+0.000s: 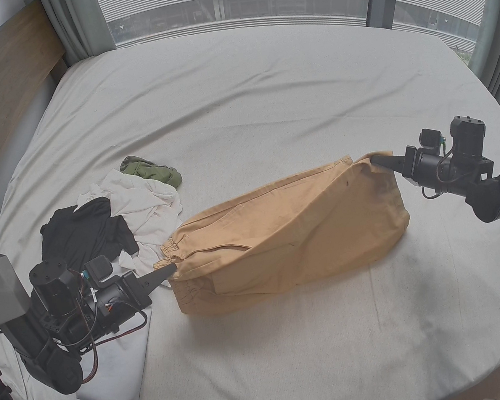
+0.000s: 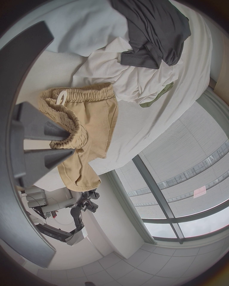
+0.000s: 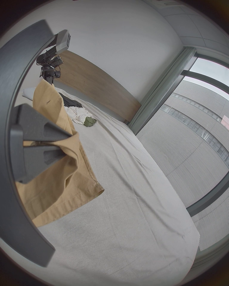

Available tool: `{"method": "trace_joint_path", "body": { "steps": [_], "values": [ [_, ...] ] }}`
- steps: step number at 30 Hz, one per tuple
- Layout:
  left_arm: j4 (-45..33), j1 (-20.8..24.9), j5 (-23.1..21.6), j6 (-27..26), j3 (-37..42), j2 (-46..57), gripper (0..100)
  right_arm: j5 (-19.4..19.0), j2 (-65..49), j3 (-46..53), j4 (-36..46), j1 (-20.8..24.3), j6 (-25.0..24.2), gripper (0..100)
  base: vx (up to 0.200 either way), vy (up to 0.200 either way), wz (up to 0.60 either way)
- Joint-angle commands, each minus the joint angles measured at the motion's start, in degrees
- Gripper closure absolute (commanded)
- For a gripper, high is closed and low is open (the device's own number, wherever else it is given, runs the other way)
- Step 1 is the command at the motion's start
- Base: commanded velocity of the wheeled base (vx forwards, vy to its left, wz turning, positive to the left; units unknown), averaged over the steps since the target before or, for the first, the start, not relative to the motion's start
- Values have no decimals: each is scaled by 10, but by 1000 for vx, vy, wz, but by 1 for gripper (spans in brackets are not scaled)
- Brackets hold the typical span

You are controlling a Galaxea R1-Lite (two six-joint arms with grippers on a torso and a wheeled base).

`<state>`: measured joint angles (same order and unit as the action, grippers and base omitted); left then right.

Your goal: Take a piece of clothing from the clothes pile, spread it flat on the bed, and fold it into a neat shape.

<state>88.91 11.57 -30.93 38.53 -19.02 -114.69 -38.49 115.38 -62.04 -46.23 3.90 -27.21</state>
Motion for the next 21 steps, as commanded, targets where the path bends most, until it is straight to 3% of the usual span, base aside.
{"method": "trace_joint_path", "body": {
  "steps": [1,21],
  "values": [
    [0,0,0,1,-2,-7,100,-1,12,-8,0,1,0,100,0,0,0],
    [0,-2,25,3,-35,-42,100,0,41,-43,1,0,-2,100,0,0,0]
  ]
}}
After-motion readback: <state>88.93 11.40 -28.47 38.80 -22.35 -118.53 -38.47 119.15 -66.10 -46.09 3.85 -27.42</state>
